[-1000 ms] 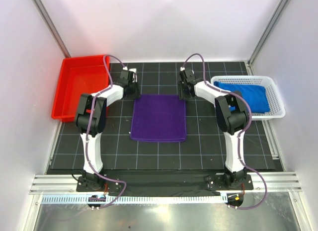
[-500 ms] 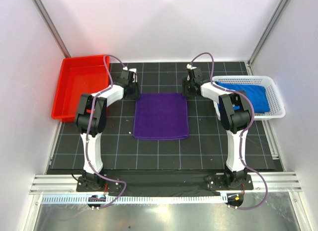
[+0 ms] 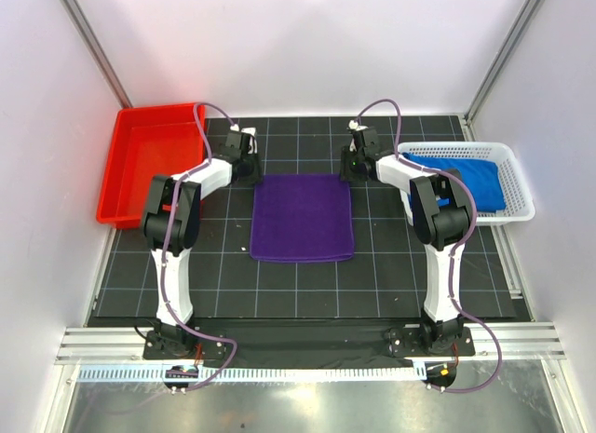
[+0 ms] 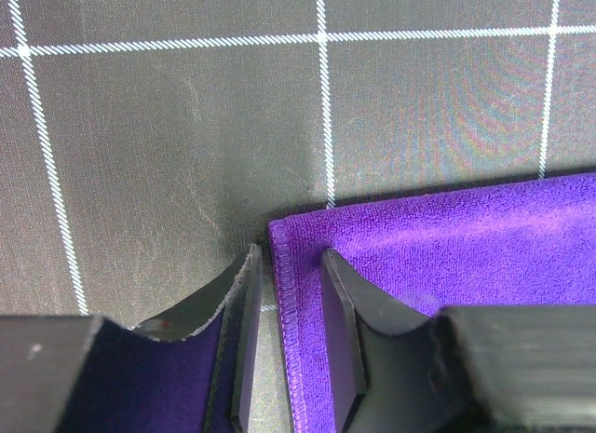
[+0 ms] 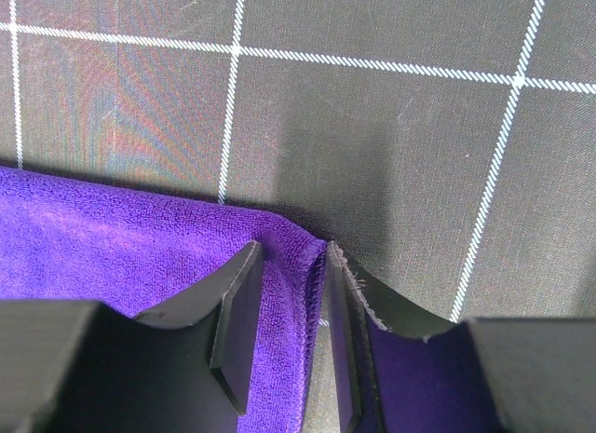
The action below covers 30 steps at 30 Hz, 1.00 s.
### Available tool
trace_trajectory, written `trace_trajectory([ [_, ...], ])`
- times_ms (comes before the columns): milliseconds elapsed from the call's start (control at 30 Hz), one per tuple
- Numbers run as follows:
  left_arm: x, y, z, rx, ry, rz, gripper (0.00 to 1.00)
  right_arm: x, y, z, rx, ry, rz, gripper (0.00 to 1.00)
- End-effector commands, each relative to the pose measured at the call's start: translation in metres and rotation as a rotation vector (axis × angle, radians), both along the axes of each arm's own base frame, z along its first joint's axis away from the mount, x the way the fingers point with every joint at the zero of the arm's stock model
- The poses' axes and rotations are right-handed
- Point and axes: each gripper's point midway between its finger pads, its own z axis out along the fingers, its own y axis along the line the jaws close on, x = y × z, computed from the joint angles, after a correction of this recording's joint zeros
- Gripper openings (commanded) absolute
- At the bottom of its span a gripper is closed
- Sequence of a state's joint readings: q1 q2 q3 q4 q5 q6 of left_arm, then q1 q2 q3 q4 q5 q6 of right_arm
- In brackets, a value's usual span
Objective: Fold and stack the towels
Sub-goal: Fold the towel
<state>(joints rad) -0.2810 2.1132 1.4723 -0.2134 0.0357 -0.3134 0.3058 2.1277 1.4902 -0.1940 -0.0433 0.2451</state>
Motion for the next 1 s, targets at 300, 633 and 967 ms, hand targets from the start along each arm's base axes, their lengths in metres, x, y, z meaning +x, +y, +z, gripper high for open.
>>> trace_trajectory([
  [300,0.001,-0.005,-0.015,-0.010,0.032,0.020,0.30,0.004,0.005,0.004,0.013,-0.013,0.003,0.34],
  [633,0.006,-0.008,-0.016,-0.031,0.018,0.041,0.07,0.007,0.004,0.004,0.011,-0.016,0.001,0.20],
  [967,0.035,-0.011,0.043,-0.104,-0.178,0.080,0.00,0.025,0.002,0.038,0.043,-0.113,-0.012,0.03],
])
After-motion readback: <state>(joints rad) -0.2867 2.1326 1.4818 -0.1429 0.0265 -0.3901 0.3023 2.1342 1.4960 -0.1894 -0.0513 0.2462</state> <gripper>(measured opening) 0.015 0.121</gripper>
